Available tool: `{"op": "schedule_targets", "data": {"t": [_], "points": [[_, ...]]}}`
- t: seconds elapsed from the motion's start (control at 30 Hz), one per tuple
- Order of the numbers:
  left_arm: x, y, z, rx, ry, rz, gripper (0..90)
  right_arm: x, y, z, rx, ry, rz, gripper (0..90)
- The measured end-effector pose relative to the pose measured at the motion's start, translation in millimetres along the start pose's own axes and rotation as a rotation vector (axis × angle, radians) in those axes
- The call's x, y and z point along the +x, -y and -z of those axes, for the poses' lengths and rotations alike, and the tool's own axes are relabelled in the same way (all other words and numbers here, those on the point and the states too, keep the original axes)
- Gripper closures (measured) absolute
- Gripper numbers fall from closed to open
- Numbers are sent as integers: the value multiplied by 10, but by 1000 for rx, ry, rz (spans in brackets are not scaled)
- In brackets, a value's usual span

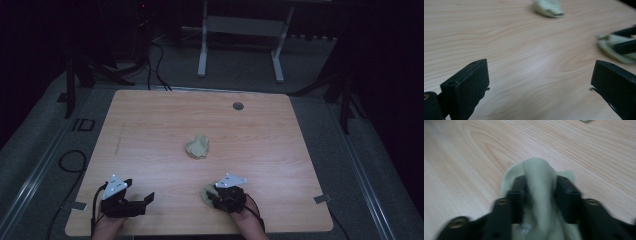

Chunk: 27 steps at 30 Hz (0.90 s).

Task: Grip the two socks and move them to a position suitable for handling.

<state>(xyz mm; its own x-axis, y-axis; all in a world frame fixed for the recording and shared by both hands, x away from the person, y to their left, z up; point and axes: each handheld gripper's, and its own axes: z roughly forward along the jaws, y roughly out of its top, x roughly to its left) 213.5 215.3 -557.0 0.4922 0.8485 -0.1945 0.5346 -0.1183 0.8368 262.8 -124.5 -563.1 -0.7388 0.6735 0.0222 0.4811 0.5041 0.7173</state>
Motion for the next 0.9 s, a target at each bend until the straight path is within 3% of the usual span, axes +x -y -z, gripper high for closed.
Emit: {"op": "schedule_targets", "data": {"t": [0.13, 0.27, 0.33, 0.43, 0.6, 0.73, 0.83, 0.9], "points": [[-195, -116, -71, 5, 81, -23, 18, -65, -91, 151, -40, -29, -19, 437], [-447, -274, -143, 9, 173, -63, 45, -133, -291, 511, -139, -8, -5, 411], [-577, -346, -189, 23, 202, -99, 60, -193, -368, 674, -165, 23, 2, 464], [-698, -405, -267, 41, 230, -126, 144, -301, -371, 792, -151, 64, 0, 553], [-822, -442, -506, 133, 252, -132, 209, -425, -151, 625, -49, 36, -31, 613], [-869, -429, -763, 207, 272, -142, 328, -436, -31, 428, 2, 21, -20, 608], [-887, -424, -924, 251, 282, -138, 353, -471, -15, 295, 25, 23, 8, 612], [-905, -416, -1000, 277, 260, -158, 353, -481, -16, 219, 43, 18, 19, 635]]}}
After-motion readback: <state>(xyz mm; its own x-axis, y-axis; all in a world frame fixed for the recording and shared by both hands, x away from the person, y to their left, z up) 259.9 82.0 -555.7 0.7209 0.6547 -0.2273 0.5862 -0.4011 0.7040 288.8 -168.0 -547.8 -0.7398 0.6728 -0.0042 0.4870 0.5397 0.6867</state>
